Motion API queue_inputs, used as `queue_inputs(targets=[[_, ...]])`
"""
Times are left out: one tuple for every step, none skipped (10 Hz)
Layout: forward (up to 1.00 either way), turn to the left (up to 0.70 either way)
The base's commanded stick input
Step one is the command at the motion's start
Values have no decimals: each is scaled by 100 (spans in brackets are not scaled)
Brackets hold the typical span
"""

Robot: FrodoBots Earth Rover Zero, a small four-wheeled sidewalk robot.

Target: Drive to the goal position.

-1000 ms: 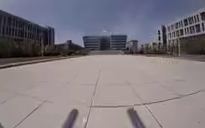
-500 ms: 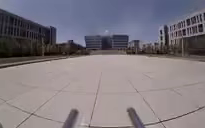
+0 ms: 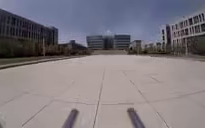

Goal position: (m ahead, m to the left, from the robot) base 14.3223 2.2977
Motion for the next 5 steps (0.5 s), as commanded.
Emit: queue_inputs(targets=[[70, 0], [70, 0], [70, 0], [70, 0], [70, 0]])
